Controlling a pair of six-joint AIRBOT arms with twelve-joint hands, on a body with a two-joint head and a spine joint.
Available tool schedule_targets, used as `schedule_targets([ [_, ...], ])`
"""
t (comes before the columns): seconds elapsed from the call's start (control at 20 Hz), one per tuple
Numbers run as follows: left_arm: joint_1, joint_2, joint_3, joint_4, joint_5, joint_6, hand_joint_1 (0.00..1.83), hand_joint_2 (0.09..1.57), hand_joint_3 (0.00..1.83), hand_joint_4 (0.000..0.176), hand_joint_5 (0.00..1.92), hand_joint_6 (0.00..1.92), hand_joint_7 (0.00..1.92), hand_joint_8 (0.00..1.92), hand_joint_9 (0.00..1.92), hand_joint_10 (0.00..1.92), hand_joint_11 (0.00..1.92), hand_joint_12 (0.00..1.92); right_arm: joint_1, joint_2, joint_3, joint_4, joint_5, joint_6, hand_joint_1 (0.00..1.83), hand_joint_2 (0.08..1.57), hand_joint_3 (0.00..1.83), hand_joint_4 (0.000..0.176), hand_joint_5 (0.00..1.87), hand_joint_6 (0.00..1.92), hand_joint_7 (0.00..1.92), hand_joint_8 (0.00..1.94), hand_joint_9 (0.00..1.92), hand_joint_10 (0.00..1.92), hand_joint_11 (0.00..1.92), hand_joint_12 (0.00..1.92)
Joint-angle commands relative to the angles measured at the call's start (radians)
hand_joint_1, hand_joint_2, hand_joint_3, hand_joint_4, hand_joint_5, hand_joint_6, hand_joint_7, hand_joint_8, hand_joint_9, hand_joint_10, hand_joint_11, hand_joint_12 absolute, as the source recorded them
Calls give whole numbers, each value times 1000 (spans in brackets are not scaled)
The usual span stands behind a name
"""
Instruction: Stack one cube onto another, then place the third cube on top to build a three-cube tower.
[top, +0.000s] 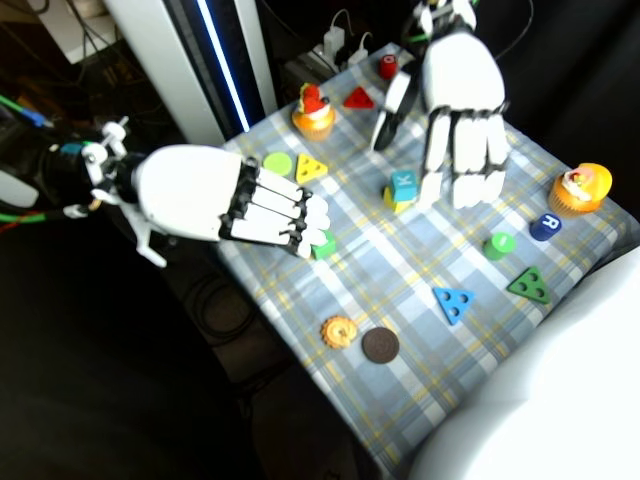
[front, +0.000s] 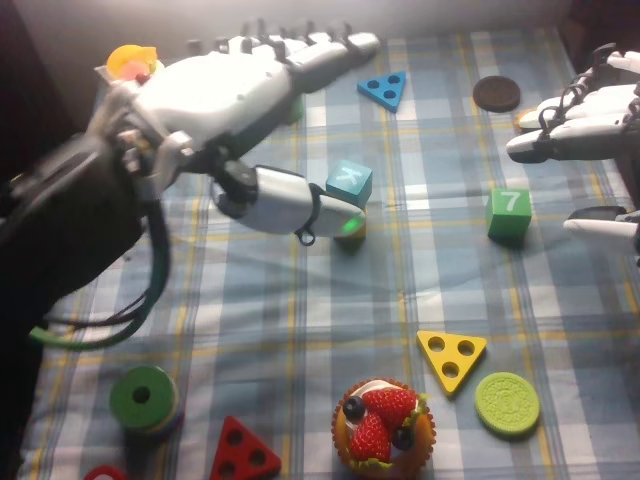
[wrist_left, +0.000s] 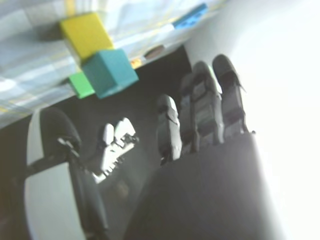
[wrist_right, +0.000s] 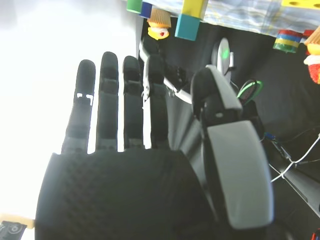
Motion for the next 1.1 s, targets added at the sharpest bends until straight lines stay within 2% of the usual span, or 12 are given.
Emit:
schedule_targets([
  [0.0, 19, 32, -26, 47, -191, -41, 619, 833, 0, 176, 12, 0, 11, 0, 55, 0, 0, 152, 21, -15, 11, 33, 116, 7, 640, 1220, 0, 0, 497, 0, 468, 0, 438, 0, 0, 1041],
  [0.05, 39, 55, -53, 60, -237, -67, 555, 836, 0, 176, 2, 0, 1, 0, 58, 2, 0, 105, 28, -22, 16, 35, 110, 7, 671, 1191, 0, 0, 472, 1, 449, 0, 393, 2, 0, 918],
  [0.1, 71, 92, -92, 76, -298, -104, 574, 829, 0, 176, 0, 0, 0, 0, 44, 1, 0, 48, 42, -30, 24, 35, 91, 7, 716, 1161, 0, 0, 442, 2, 427, 1, 344, 3, 0, 776],
  [0.15, 104, 125, -123, 90, -362, -159, 578, 821, 0, 176, 0, 0, 0, 0, 33, 0, 0, 36, 54, -40, 33, 35, 69, 7, 744, 1140, 0, 0, 427, 1, 420, 0, 337, 4, 0, 747],
  [0.25, 162, 172, -168, 109, -473, -249, 508, 813, 0, 176, 0, 0, 0, 0, 34, 1, 1, 7, 76, -64, 57, 29, 19, 7, 781, 1061, 0, 0, 441, 2, 436, 2, 383, 10, 0, 880],
  [0.35, 194, 205, -203, 123, -534, -257, 486, 819, 0, 176, 0, 0, 0, 0, 2, 0, 0, 0, 95, -85, 81, 23, -31, 7, 822, 1014, 0, 0, 453, 1, 444, 0, 400, 4, 32, 839],
  [0.45, 210, 219, -221, 134, -567, -257, 481, 815, 0, 176, 6, 2, 0, 0, 9, 3, 0, 0, 113, -100, 99, 15, -73, 7, 818, 1011, 2, 0, 445, 1, 431, 0, 386, 0, 39, 836],
  [0.5, 215, 222, -229, 136, -585, -259, 485, 795, 0, 176, 0, 0, 11, 4, 11, 4, 0, 0, 122, -111, 113, 11, -102, 7, 838, 995, 0, 0, 493, 0, 456, 0, 413, 1, 20, 950],
  [0.65, 220, 222, -233, 135, -595, -269, 539, 790, 0, 176, 0, 0, 9, 2, 1, 0, 0, 0, 137, -128, 131, 5, -139, 5, 851, 986, 0, 0, 520, 7, 475, 6, 431, 7, 33, 975],
  [0.75, 225, 223, -233, 128, -600, -277, 564, 792, 0, 176, 4, 1, 7, 0, 2, 0, 14, 6, 158, -149, 147, -1, -179, -9, 836, 994, 0, 0, 568, 3, 493, 2, 442, 4, 3, 1073],
  [0.95, 233, 221, -233, 115, -600, -284, 561, 794, 0, 176, 0, 0, 11, 4, 18, 6, 27, 13, 175, -178, 170, -3, -210, -19, 847, 988, 0, 0, 654, 13, 515, 5, 451, 7, 0, 1113],
  [1.05, 237, 221, -233, 112, -600, -286, 544, 794, 0, 176, 3, 1, 21, 6, 26, 7, 26, 13, 177, -182, 177, -3, -225, -25, 892, 993, 1, 0, 686, 11, 515, 1, 444, 1, 0, 1053],
])
